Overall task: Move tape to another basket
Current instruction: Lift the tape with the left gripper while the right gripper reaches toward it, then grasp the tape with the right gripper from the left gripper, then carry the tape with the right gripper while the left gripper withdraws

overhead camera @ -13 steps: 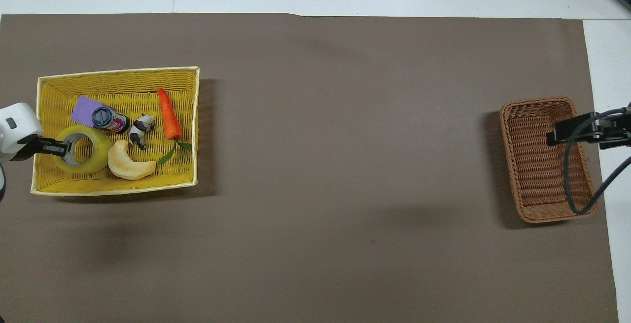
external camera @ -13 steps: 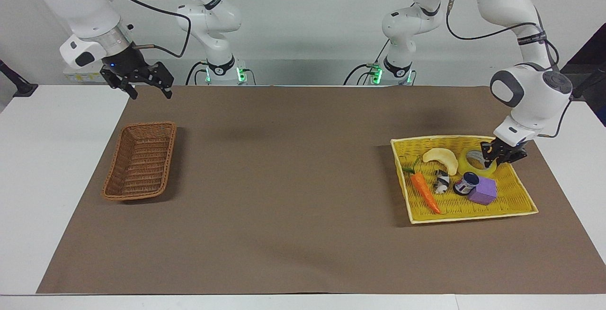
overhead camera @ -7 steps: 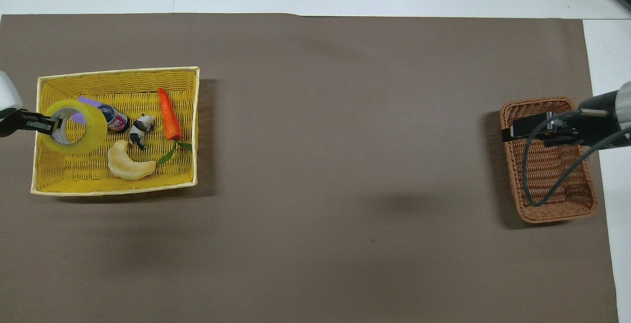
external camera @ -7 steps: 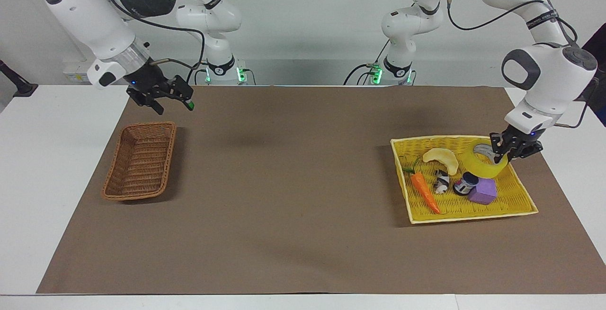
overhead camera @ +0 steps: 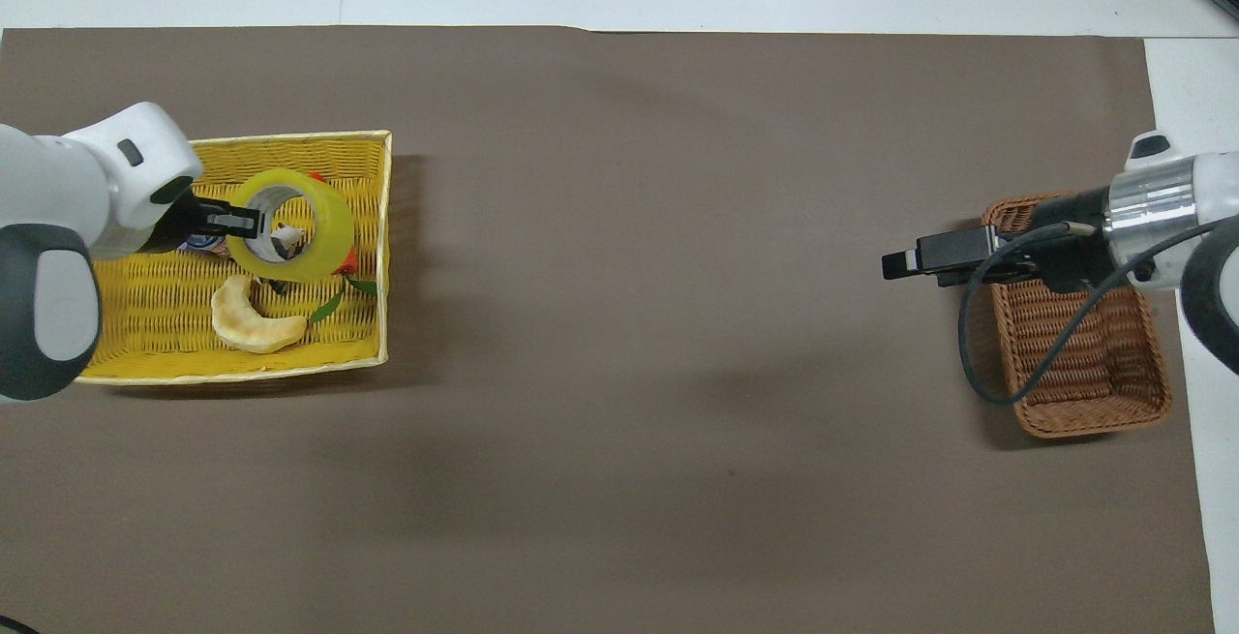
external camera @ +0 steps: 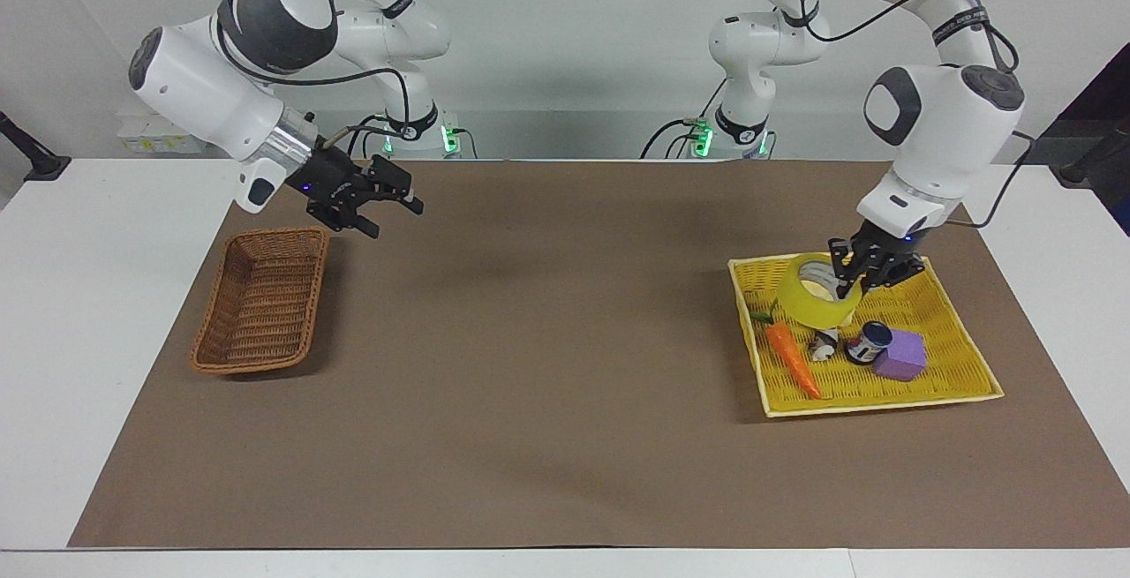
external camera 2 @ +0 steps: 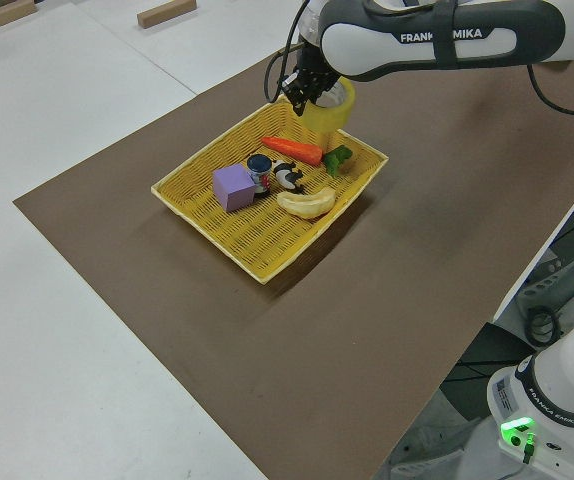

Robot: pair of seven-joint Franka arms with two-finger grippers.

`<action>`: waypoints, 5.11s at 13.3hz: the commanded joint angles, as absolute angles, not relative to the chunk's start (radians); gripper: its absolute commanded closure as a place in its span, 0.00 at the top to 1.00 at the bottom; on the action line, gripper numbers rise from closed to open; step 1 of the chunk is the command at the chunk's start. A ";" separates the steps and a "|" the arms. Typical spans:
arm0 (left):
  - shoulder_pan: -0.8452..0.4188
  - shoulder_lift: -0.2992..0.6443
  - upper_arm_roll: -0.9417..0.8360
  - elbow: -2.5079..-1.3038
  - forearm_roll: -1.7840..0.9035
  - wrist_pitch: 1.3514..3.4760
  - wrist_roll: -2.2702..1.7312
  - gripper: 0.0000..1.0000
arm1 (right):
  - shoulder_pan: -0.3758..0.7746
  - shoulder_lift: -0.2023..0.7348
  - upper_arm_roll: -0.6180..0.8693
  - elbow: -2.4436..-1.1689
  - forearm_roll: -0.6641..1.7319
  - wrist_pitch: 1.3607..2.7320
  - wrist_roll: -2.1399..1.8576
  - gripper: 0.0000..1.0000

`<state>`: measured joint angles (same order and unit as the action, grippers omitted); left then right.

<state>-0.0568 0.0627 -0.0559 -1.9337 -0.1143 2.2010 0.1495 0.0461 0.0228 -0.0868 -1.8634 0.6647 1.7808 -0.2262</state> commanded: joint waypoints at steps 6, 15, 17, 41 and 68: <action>-0.342 0.170 -0.038 -1.913 -0.238 2.417 -0.196 0.00 | 0.227 0.060 -0.074 -1.888 0.813 2.023 -0.207 1.00; -0.494 0.268 -0.038 -1.829 -0.239 2.480 -0.418 0.00 | 0.423 0.188 -0.072 -1.898 0.824 2.360 -0.158 1.00; -0.503 0.272 -0.040 -1.824 -0.241 2.487 -0.436 0.00 | 0.449 0.213 -0.072 -1.884 0.825 2.407 -0.121 1.00; -0.563 0.270 -0.037 -1.813 -0.264 2.513 -0.485 0.92 | 0.463 0.256 -0.077 -1.881 0.753 2.335 -0.074 0.00; -0.104 0.029 -0.018 -1.485 0.021 1.670 0.198 1.00 | 0.103 0.245 -0.084 -1.790 0.062 1.856 0.144 0.00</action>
